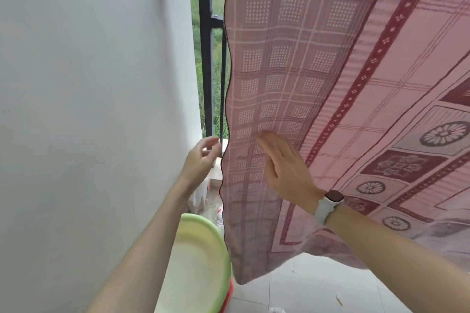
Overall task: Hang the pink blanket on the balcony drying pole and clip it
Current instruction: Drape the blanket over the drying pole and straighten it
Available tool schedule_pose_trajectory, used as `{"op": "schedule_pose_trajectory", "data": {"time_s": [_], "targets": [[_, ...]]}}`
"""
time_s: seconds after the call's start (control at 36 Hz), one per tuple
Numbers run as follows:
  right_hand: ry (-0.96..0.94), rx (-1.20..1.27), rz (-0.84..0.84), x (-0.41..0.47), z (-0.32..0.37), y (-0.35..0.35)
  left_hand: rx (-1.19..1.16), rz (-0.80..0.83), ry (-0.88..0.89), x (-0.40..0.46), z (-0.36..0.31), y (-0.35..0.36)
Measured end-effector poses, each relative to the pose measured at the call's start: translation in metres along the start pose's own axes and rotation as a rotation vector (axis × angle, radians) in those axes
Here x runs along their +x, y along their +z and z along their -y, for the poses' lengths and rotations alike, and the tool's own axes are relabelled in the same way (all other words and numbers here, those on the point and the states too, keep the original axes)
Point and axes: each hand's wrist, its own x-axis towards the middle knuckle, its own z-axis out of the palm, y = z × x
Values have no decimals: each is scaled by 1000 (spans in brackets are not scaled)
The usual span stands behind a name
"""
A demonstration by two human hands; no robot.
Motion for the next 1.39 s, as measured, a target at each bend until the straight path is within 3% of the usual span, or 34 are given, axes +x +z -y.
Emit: {"op": "schedule_pose_trajectory", "data": {"time_s": [0.14,0.28,0.39,0.53,0.61,0.72,0.92,1.0,1.14,1.25,1.39], "targets": [[-90,35,-132,25,11,-28,-297,38,192,24,-93,-3],[-138,13,-259,55,18,-66,-287,123,391,47,-170,-1],[-184,-31,-345,76,24,-96,-325,45,422,57,-207,-7],[-277,-141,-471,95,26,-132,-448,60,495,55,-254,-10],[-291,-266,-549,106,24,-147,-555,-80,490,52,-279,-9],[-254,-395,-634,122,28,-169,-464,-264,532,52,-293,-9],[-152,-439,-528,135,30,-188,-473,-369,503,63,-294,-26],[-187,-403,-519,124,27,-188,-302,-478,560,61,-284,-22],[-183,-359,-521,79,-3,-173,299,-732,797,24,-240,19],[-36,-376,-420,26,-42,-164,675,-572,1032,-7,-200,87],[232,-437,-291,-59,-108,-178,846,-200,972,-28,-177,181]]}}
